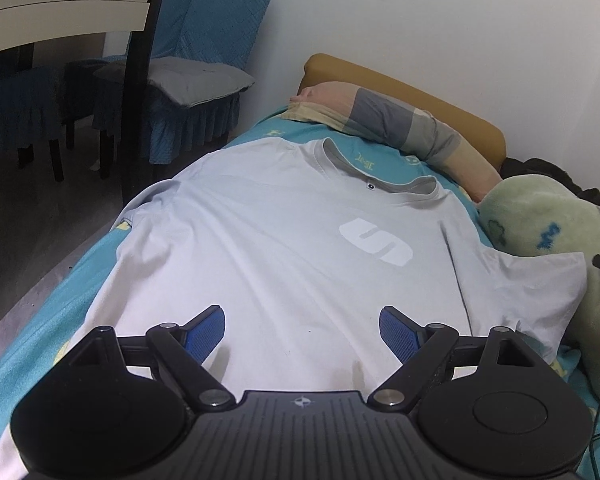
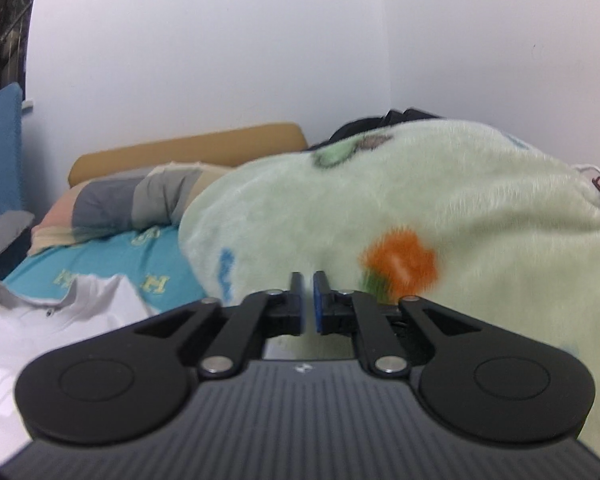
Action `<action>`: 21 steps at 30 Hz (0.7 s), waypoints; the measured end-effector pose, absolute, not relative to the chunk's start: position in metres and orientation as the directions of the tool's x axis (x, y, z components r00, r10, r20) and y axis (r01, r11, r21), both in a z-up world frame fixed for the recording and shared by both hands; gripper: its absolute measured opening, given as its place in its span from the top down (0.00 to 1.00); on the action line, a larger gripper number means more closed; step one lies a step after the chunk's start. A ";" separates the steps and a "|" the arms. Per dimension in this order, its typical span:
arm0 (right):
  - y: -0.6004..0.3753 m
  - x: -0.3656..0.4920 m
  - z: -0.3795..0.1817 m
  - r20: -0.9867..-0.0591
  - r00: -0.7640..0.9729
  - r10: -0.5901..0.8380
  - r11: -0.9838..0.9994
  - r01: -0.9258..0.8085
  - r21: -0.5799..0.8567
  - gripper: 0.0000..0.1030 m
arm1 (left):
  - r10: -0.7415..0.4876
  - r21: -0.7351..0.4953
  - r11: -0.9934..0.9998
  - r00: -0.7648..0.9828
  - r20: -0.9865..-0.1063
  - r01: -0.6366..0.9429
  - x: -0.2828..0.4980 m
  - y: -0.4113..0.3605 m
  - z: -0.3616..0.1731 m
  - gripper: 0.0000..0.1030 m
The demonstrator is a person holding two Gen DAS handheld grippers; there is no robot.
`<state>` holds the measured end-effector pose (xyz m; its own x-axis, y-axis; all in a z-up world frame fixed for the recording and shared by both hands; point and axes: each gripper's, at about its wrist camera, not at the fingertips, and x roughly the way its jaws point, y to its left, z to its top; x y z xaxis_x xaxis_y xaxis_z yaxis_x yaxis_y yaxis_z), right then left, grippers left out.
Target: Fold clothes
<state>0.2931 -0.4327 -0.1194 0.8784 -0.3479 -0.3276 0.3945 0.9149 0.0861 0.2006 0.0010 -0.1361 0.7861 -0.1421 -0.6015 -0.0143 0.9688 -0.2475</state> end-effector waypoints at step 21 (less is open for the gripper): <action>-0.441 0.214 -0.233 -0.432 0.888 0.160 0.334 0.363 0.870 0.16 | -0.219 -0.289 0.956 0.766 -0.604 0.046 0.180 -0.002 -0.122 0.16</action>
<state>0.2138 -0.4411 -0.2329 0.8877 0.1605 -0.4316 0.3627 0.3337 0.8701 0.1798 -0.0016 -0.1217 0.7664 -0.2194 -0.6037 0.0463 0.9563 -0.2888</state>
